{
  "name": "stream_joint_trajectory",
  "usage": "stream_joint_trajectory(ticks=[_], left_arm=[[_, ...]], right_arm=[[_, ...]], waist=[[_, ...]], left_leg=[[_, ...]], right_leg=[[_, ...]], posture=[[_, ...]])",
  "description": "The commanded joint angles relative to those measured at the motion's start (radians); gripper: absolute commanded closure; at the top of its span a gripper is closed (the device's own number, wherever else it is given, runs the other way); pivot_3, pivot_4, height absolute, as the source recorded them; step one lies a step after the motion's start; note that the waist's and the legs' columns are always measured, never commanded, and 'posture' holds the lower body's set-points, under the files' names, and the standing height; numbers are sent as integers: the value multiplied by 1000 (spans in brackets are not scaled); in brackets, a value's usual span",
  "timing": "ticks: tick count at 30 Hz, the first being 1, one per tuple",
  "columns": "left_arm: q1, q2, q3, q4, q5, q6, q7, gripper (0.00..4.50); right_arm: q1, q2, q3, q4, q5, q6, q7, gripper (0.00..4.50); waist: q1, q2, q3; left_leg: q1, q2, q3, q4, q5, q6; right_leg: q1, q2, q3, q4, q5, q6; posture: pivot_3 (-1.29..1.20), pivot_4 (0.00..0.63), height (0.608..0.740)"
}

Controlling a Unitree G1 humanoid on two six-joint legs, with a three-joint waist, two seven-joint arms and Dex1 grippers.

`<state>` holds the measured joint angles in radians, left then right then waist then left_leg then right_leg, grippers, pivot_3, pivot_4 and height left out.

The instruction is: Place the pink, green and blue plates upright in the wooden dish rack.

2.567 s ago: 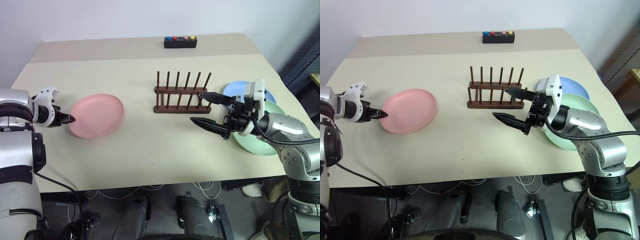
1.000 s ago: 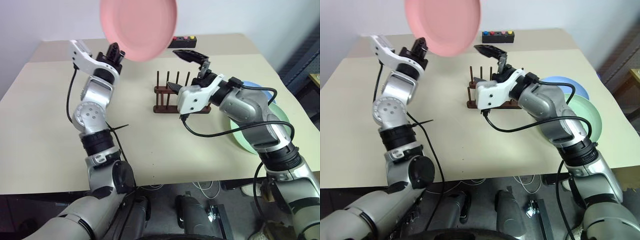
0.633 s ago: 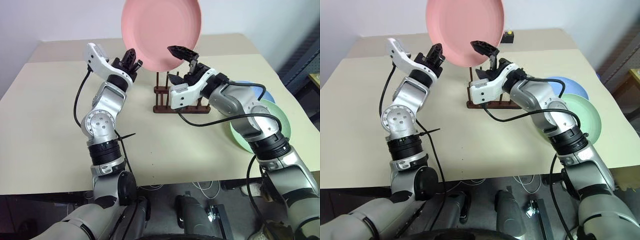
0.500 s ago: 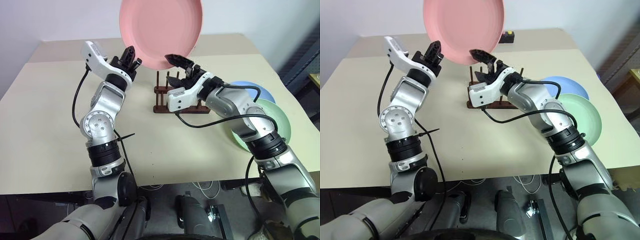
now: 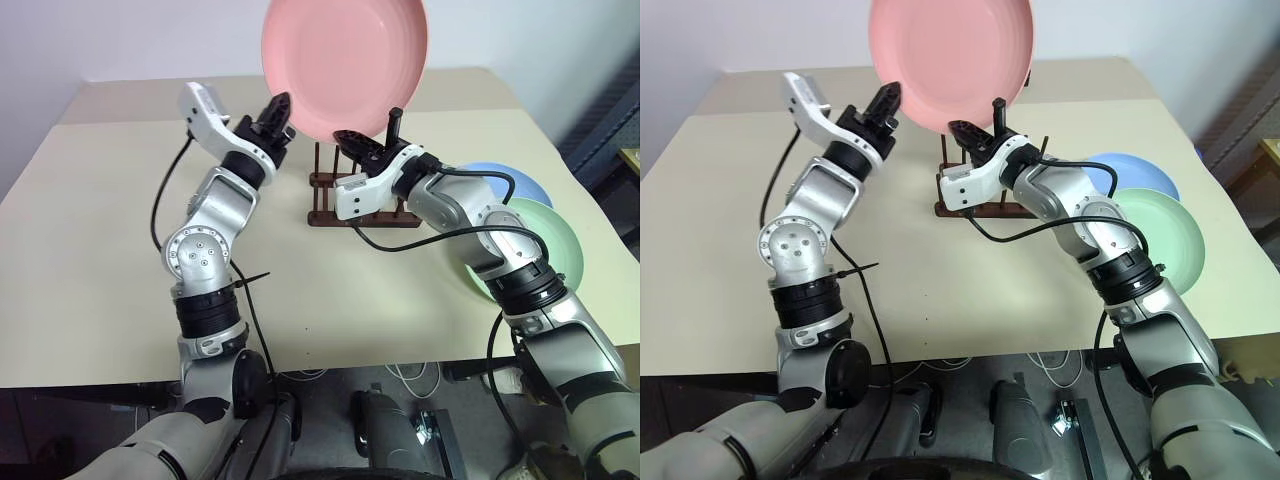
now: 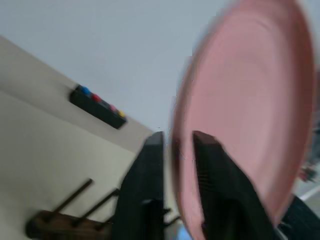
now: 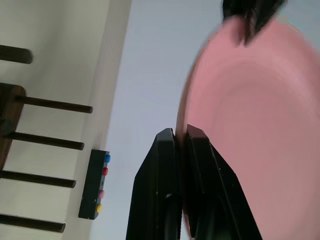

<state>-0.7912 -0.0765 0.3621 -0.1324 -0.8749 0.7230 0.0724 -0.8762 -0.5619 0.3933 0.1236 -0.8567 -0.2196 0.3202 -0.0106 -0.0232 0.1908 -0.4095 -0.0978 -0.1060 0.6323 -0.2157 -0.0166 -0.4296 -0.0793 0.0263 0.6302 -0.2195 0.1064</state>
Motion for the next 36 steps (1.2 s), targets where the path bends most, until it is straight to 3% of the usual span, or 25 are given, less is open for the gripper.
stream_joint_trajectory(ticks=[1,4,5,9,13,17,21,25,28,32,36], left_arm=[[-18,31,-27,-5,-18,-5,-40,1692],[-24,93,-39,29,21,-22,-83,107],[-25,118,-45,38,38,-30,-99,42],[-34,190,-53,71,57,-47,-163,42],[-29,278,-92,77,83,-45,-282,42],[-34,376,-137,103,136,-106,-446,42],[-20,495,-186,157,185,-171,-686,42],[41,600,-267,140,273,-282,-894,42],[97,649,-287,123,253,-286,-1035,42],[134,689,-287,121,225,-254,-1143,42],[143,705,-285,139,241,-271,-1193,42]], right_arm=[[-35,-17,-52,-17,1,13,-25,4500],[-31,-46,-76,2,8,17,-34,4500],[-31,-58,-88,10,12,20,-39,4500],[-41,-92,-156,54,64,53,-59,4500],[-39,-49,-268,48,271,83,-16,4500],[-56,91,-477,-44,774,243,163,4500],[-119,137,-678,-103,1219,584,255,4500],[-148,134,-804,-120,1489,862,216,4500],[-181,164,-950,-84,1753,1086,78,4500],[-202,177,-1063,-45,1987,1220,-78,4500],[-179,159,-1071,-48,2098,1274,-147,4500]], waist=[[0,0,0],[-2,0,0],[-2,0,0],[-1,0,0],[-3,0,0],[-9,0,0],[-7,1,1],[-5,2,0],[-5,3,1],[-4,5,1],[-5,6,1]], left_leg=[[0,0,0,0,0,0],[0,0,0,0,0,0],[0,0,0,0,0,0],[0,0,0,-1,0,0],[0,0,0,-1,0,0],[1,1,0,-2,0,0],[1,1,0,-2,-1,2],[1,1,-1,-3,-3,5],[1,1,-1,-4,-4,7],[0,2,-1,-4,-4,7],[0,2,-1,-5,-4,7]], right_leg=[[0,0,0,0,0,0],[0,0,0,0,0,0],[0,0,0,0,0,0],[0,0,0,0,0,0],[0,0,0,0,0,0],[0,1,0,0,0,-1],[0,1,0,0,0,-1],[0,0,0,-1,0,-1],[0,-1,0,-1,0,-1],[-1,-3,0,-1,1,-2],[-2,-3,0,-1,1,-2]], posture=[[0,150,740],[0,150,740],[0,150,740],[0,150,740],[0,150,740],[0,150,740],[0,150,740],[0,150,740],[0,150,740],[0,150,740],[0,150,740]])
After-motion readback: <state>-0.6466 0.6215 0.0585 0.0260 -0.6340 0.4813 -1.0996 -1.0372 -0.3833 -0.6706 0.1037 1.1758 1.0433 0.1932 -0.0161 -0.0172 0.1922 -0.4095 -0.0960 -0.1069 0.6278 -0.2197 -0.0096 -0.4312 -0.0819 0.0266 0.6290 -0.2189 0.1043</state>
